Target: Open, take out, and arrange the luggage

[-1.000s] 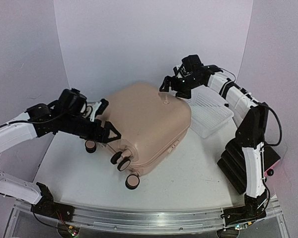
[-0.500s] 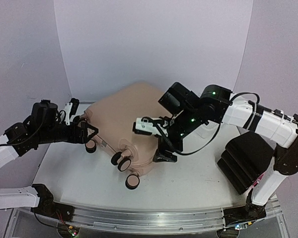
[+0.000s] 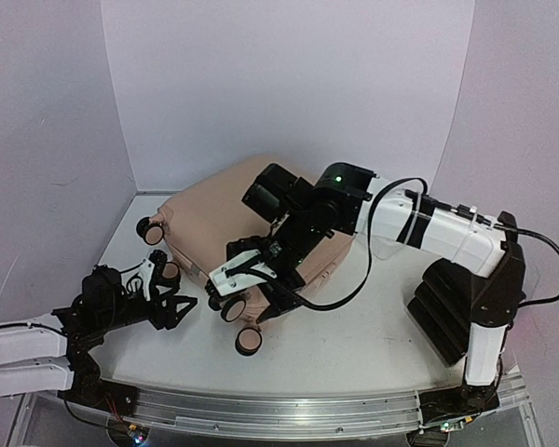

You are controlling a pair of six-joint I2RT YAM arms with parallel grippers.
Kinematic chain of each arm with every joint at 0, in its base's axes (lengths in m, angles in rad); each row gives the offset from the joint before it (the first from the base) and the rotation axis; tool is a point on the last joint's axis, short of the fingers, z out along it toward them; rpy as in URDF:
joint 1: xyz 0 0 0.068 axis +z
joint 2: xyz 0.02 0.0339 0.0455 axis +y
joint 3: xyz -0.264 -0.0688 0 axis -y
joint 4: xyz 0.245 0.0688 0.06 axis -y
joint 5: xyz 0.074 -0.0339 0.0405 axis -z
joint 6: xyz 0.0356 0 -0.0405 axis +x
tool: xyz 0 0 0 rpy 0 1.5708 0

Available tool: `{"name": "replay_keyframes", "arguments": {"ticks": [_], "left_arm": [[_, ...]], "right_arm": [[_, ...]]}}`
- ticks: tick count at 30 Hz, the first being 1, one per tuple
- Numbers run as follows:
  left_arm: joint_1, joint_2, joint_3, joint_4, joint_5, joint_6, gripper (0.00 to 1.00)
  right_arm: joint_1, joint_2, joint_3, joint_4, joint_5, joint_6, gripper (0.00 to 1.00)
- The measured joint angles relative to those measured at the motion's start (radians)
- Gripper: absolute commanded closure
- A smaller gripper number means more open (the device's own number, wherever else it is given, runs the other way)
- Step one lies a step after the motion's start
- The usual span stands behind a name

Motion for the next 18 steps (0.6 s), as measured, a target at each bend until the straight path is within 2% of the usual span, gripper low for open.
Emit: {"name": "replay_keyframes", "arguments": {"ticks": [2, 4, 12, 18], "left_arm": [[0.0, 0.091, -0.001, 0.108, 0.014, 0.039, 0.38], [0.0, 0.212, -0.001, 0.234, 0.029, 0.071, 0.39], [-0.074, 0.69, -0.048, 0.761, 0.021, 0.186, 0.35], [-0.083, 0.887, -0.039, 0.987, 0.024, 0.239, 0.34]], "right_arm": [[0.012, 0.044, 0.045, -0.002, -0.006, -0.016, 0.02], [0.026, 0.092, 0.103, -0.009, -0.006, -0.025, 0.02], [0.053, 0.216, 0.257, -0.013, 0.026, -0.022, 0.02], [0.053, 0.216, 0.259, -0.016, 0.026, -0.006, 0.02]]}}
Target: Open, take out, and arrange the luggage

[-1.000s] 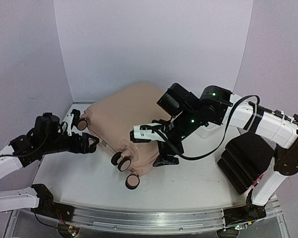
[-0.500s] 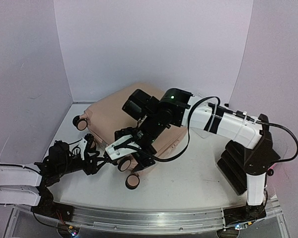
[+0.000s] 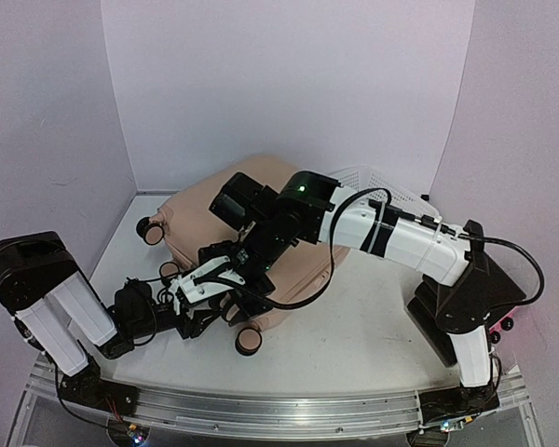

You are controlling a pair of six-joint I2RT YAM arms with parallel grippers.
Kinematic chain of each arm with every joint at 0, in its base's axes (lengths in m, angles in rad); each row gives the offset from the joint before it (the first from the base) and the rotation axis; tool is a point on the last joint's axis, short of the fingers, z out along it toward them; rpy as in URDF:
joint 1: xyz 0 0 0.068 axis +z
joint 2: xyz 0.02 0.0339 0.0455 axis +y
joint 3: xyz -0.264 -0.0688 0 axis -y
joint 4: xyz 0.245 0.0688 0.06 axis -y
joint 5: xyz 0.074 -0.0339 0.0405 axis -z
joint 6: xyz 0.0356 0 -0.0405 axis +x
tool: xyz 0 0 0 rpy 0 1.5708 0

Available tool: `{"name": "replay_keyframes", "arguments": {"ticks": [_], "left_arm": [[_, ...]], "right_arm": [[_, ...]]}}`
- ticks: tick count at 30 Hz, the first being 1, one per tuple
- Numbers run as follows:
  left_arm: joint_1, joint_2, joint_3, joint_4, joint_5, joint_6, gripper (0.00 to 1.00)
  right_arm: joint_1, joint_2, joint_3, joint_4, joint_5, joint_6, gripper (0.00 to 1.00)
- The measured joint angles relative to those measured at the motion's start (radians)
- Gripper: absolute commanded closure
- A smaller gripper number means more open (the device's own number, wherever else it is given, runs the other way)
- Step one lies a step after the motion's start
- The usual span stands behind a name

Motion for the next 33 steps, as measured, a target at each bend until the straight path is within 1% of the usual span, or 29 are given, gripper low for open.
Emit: {"name": "replay_keyframes", "arguments": {"ticks": [2, 5, 11, 14, 17, 20, 24, 33], "left_arm": [[-0.002, 0.008, 0.005, 0.036, -0.001, 0.017, 0.34], [-0.002, 0.008, 0.027, 0.085, 0.004, 0.04, 0.38], [-0.005, 0.048, 0.045, 0.1, 0.021, 0.054, 0.45], [-0.01, 0.068, 0.045, 0.101, 0.023, 0.056, 0.52], [-0.013, 0.074, 0.049, 0.101, 0.023, 0.061, 0.57], [-0.016, 0.075, 0.051, 0.101, 0.023, 0.059, 0.68], [-0.021, 0.077, 0.059, 0.101, 0.03, 0.046, 0.72], [-0.027, 0.08, 0.062, 0.101, 0.029, 0.024, 0.86]], "right_arm": [[0.0, 0.0, 0.0, 0.0, 0.001, 0.002, 0.02], [0.0, 0.0, -0.006, 0.002, 0.006, 0.005, 0.02], [0.0, 0.0, -0.019, 0.003, 0.011, 0.009, 0.02], [0.0, 0.0, -0.021, 0.006, 0.012, 0.013, 0.04], [0.0, -0.001, -0.03, 0.019, 0.011, 0.016, 0.06], [0.0, -0.001, -0.039, 0.028, 0.012, 0.019, 0.08], [0.001, -0.001, -0.04, 0.035, 0.02, 0.015, 0.09], [0.003, 0.0, -0.044, 0.041, 0.085, -0.019, 0.1]]}}
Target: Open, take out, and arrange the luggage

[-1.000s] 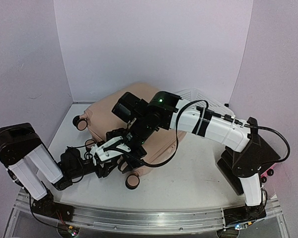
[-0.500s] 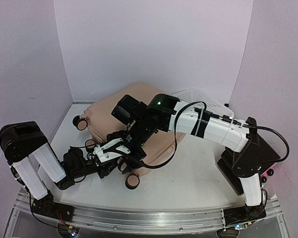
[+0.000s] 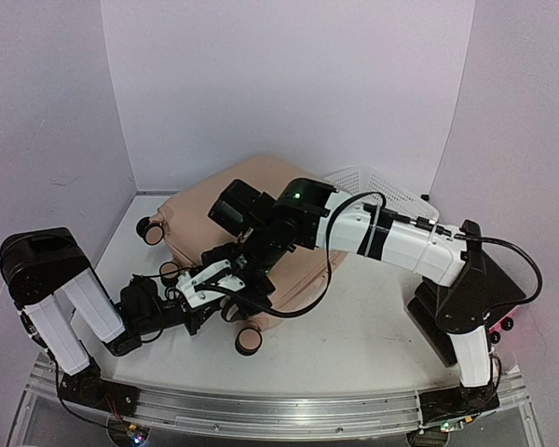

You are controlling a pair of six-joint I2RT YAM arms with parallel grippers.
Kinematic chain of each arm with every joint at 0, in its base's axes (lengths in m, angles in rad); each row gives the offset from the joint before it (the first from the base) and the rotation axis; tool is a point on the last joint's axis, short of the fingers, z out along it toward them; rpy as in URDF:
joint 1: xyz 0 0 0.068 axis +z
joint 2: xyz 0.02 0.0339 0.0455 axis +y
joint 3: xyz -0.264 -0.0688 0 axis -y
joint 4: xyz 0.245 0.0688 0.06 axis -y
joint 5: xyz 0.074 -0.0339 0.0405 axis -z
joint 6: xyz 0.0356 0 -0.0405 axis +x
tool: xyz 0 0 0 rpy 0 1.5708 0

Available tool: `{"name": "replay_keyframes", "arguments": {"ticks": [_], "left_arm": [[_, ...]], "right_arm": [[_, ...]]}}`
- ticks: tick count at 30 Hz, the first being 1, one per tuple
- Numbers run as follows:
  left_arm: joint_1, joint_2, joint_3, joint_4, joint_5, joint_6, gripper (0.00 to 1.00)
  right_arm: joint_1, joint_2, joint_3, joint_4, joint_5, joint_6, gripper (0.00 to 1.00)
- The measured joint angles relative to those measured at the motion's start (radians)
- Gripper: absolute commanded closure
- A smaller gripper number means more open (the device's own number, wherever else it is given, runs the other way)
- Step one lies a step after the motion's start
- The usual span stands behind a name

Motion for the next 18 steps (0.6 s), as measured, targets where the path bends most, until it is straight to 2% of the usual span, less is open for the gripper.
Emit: {"name": "replay_keyframes", "arguments": {"ticks": [6, 8, 11, 18], "left_arm": [[0.0, -0.013, 0.0, 0.002, -0.016, -0.008, 0.96], [-0.002, -0.02, 0.0, 0.002, -0.019, -0.007, 1.0], [-0.007, -0.021, -0.001, 0.001, -0.029, -0.006, 1.0], [-0.014, -0.04, -0.016, 0.0, -0.084, -0.007, 1.0]], "right_arm": [[0.0, 0.012, -0.001, -0.018, 0.021, -0.033, 0.08], [0.0, 0.032, 0.013, -0.032, 0.031, -0.046, 0.09], [0.0, 0.083, 0.06, -0.054, 0.045, -0.066, 0.13], [0.0, 0.132, 0.107, -0.089, 0.081, -0.109, 0.42]]}}
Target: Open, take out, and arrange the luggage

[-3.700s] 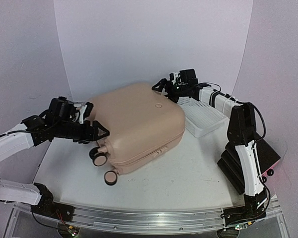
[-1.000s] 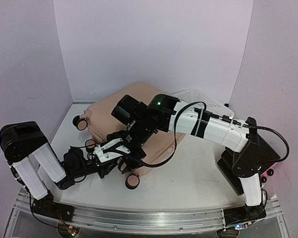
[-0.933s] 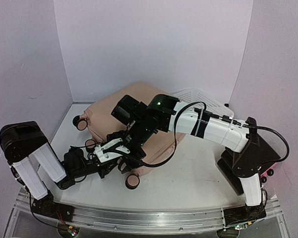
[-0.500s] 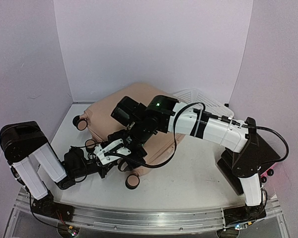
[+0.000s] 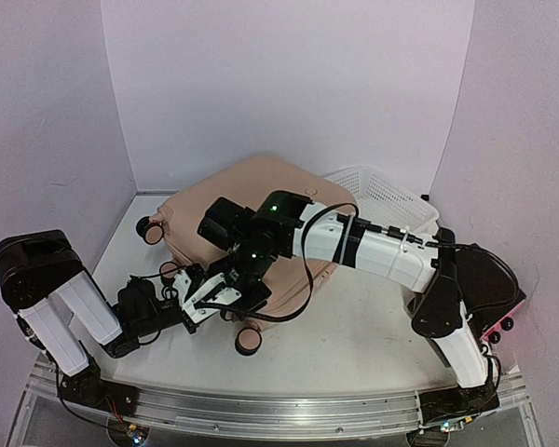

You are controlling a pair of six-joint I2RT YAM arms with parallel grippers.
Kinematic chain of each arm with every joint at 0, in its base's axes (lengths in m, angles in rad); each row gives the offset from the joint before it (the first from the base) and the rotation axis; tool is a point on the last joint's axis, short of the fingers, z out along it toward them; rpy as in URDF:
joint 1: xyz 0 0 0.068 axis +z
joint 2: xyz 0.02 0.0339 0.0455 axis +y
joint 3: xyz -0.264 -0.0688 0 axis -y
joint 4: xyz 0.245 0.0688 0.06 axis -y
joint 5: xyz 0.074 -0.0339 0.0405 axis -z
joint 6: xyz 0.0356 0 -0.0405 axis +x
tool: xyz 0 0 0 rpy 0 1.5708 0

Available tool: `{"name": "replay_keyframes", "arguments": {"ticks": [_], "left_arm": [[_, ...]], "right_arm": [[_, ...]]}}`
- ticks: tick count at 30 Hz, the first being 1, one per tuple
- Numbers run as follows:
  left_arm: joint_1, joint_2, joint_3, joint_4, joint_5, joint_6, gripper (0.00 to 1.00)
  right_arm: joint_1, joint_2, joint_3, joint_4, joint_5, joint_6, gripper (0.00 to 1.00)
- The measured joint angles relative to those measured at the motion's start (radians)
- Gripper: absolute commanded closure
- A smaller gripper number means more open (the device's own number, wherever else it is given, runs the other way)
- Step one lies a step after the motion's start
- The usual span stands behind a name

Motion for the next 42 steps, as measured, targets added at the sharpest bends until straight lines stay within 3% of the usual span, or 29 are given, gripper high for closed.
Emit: {"name": "replay_keyframes", "arguments": {"ticks": [6, 9, 10, 14, 22, 42], "left_arm": [[-0.001, -0.078, -0.011, -0.068, -0.078, -0.008, 1.0], [0.0, -0.153, -0.01, -0.157, -0.119, -0.017, 1.0], [0.004, -0.178, -0.01, -0.189, -0.125, -0.028, 1.0], [0.079, -0.259, -0.01, -0.298, -0.116, -0.097, 1.0], [0.249, -0.386, -0.01, -0.451, 0.035, -0.213, 1.0], [0.557, -0.424, 0.081, -0.652, 0.222, -0.287, 1.0]], "right_arm": [[0.0, 0.0, 0.021, -0.01, 0.019, -0.015, 0.67], [0.0, 0.0, 0.026, -0.019, 0.022, -0.024, 0.98], [0.0, 0.0, 0.026, -0.021, 0.022, -0.025, 1.0], [-0.004, 0.0, 0.028, -0.018, 0.02, -0.018, 1.0], [-0.019, 0.0, 0.032, 0.036, -0.029, 0.006, 1.0], [-0.021, 0.0, 0.032, -0.017, -0.072, -0.029, 1.0]]}}
